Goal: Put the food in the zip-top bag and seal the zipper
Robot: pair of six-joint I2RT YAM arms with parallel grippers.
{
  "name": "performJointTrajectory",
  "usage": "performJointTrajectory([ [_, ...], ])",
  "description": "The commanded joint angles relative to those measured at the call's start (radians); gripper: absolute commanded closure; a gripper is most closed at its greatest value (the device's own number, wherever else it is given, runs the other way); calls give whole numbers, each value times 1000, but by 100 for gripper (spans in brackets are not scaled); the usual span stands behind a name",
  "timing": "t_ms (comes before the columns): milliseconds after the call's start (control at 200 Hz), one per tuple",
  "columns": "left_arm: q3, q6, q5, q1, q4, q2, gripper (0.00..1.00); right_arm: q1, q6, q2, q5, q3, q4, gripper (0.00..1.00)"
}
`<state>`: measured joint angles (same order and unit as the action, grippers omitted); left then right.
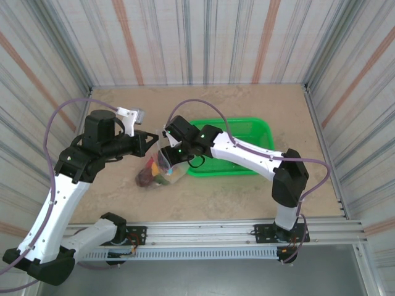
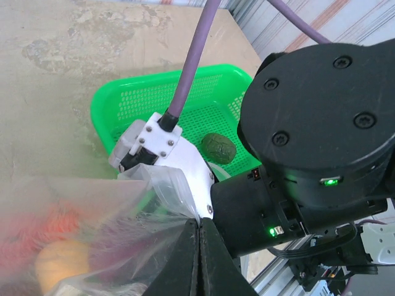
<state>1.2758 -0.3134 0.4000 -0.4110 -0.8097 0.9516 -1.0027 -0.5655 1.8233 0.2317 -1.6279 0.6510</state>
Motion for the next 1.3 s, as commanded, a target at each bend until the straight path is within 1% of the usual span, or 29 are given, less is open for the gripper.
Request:
performJointTrajectory([
  [0,19,-1,3,9,29,-13,100,-4,-17,2,-21,-30,31,37],
  [45,20,0,2,9,28,-13,100,-3,-15,-5,-24,-30,33,28],
  [85,20,0,2,9,27,-14,100,-3,-12,-15,-26,-32,32,24],
  [230,20,0,1,9,30,-13,100,6,-5,-44,-21,-31,32,24],
  [371,13,-2,2,9,29,-17,100,7,5,-61,-9,-27,28,16],
  [556,11,-2,5,9,29,-17,100,9,6,-70,-14,-20,27,18],
  [586,13,-2,5,10,29,-18,100,9,6,-71,-14,-20,27,20],
  [611,15,0,5,10,27,-17,100,10,6,-73,-15,-18,27,24],
  [696,19,2,4,10,23,-17,100,14,1,-78,-21,-19,27,47],
  [776,20,3,3,11,20,-18,100,16,-1,-91,-26,-16,26,63],
  [882,19,4,3,10,20,-18,100,25,-7,-109,-12,-22,24,74],
  [1012,17,8,0,11,17,-19,100,33,-11,-141,2,-43,33,78],
  [1112,20,10,-1,13,15,-16,100,46,-10,-177,-8,-66,55,84],
  [1212,21,12,0,12,13,-14,100,74,-7,-226,4,-66,71,83],
  [1292,23,13,0,13,12,-15,100,110,-5,-265,15,-50,85,77],
])
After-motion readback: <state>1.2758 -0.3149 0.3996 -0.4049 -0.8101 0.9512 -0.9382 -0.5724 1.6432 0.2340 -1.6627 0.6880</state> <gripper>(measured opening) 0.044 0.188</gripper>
